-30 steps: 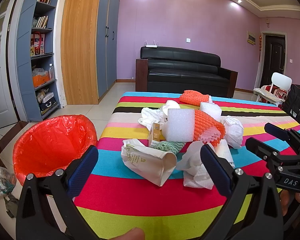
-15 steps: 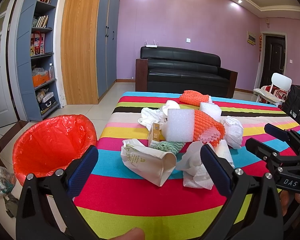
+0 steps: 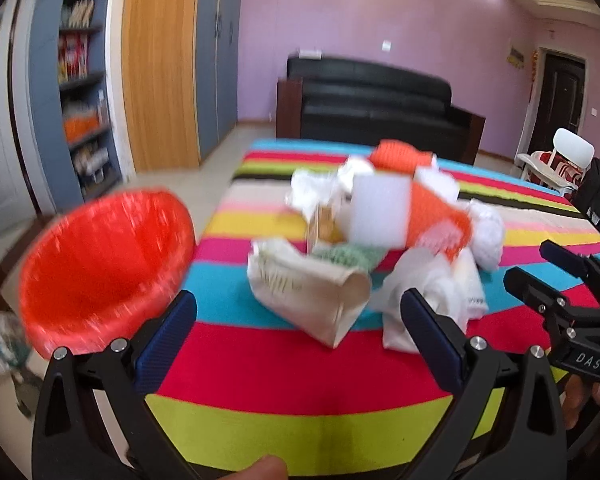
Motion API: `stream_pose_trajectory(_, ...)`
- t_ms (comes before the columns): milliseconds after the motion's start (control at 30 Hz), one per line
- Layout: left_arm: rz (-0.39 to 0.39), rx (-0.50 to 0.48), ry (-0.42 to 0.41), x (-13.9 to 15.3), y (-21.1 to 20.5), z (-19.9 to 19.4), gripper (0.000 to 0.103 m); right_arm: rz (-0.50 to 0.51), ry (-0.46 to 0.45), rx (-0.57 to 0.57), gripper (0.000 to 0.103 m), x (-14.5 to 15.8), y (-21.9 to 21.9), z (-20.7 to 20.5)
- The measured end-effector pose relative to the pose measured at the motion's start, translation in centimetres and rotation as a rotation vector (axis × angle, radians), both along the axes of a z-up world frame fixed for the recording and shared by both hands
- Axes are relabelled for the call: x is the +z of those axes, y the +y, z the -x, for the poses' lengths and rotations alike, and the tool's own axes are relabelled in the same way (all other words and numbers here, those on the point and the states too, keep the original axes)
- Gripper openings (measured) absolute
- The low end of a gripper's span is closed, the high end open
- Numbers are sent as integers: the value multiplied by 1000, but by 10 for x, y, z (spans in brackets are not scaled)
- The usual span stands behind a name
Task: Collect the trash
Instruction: 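Reach the left gripper to the white paper bag and close on it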
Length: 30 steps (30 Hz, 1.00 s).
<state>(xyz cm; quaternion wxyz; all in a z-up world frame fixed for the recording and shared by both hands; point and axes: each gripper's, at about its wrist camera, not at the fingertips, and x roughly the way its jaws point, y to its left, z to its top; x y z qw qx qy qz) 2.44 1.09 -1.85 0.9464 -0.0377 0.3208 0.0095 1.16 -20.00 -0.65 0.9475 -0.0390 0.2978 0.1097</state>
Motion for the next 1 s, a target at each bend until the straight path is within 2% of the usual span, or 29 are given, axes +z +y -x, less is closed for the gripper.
stream_pose_trajectory(133,69,-7,72,-11,9,-13,98,5,64,17,84,-9,5,-6)
stream_pose_trajectory(367,99,-3,94,-14,7,-25,98,-8,108,6,84,-14,10,-14)
stream_pose_trajectory(567,161,16,100,-11,10,-33,98,-25,136,-26,84,-16,9,-27)
stream_pose_trajectory(600,174,23,106,-11,11,-36,97,-28,142,-28,81,-16,9,-28)
stream_pose_trajectory(633,188,26,113,-12,13,-38,95,-29,149,-30,80,-17,10,-30)
stream_pose_trajectory(700,216,21,134,-15,16,-45,77,-24,159,-34,78,-19,12,-32)
stream_pose_trajectory(800,235,6,152,-18,17,-50,66,-22,177,-37,71,-21,14,-35)
stream_pose_trajectory(900,221,5,171,-20,16,-50,57,-17,191,-43,66,-23,17,-38)
stream_pose_trajectory(1000,228,2,179,-21,18,-49,53,-8,200,-54,59,-25,19,-41)
